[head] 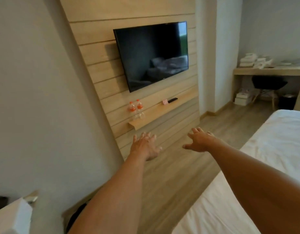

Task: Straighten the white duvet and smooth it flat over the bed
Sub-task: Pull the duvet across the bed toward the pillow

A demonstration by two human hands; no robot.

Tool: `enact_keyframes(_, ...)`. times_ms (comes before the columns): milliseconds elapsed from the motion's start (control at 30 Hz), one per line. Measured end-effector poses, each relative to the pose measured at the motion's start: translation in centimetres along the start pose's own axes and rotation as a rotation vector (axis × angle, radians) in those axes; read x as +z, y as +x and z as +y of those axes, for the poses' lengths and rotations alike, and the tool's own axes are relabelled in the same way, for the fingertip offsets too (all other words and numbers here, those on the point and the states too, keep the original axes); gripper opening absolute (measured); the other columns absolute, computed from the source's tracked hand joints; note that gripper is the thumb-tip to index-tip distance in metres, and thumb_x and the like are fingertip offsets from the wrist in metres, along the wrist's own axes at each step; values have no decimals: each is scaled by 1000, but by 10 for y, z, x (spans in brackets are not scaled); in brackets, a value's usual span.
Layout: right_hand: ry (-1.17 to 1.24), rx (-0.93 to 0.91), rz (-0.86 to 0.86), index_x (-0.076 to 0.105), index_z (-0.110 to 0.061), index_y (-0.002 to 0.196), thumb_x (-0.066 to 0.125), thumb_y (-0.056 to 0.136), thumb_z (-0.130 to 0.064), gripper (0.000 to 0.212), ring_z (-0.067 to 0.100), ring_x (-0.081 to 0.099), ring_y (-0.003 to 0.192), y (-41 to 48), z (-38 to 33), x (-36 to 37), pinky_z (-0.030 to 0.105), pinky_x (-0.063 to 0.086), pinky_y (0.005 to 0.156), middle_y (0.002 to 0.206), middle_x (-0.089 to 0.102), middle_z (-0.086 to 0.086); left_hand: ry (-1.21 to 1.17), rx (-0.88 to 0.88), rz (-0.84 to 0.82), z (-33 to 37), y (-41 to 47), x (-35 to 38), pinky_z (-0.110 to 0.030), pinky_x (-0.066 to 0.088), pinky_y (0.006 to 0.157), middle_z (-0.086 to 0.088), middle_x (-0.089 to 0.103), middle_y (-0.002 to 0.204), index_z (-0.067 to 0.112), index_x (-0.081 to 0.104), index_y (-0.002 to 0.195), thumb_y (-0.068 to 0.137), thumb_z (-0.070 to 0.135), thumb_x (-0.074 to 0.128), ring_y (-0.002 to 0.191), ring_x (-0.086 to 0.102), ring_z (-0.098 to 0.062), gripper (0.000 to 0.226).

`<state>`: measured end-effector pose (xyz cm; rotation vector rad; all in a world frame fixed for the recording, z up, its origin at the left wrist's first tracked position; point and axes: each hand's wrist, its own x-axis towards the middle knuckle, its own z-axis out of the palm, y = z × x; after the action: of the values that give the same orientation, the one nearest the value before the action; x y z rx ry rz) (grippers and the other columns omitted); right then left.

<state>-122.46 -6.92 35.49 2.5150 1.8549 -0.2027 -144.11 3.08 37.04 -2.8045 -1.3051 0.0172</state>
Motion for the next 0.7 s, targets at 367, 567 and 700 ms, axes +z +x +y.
enact_keyframes(367,-24,-59,63,14,-20,155,41,91,-67,83,28,2,149,232,-70,-41,55,12,118,163,3,8,46,23,27,-160,177,-7,-53,2,117,-4,11,162,20,16,154,94,54,40,149,7,-22,74)
enact_keyframes(567,-6,81,49,13,-20,155,43,90,-66,85,29,1,149,326,-78,-59,55,12,118,163,2,8,35,122,19,-231,286,-3,-52,5,116,-2,10,162,24,15,154,92,58,38,149,7,-21,75)
enact_keyframes(700,-2,156,72,17,-21,155,46,89,-65,84,28,5,149,369,-70,-79,56,14,118,163,7,6,-5,210,14,-247,357,-14,-52,5,118,-5,12,162,21,14,154,94,56,38,149,7,-22,73)
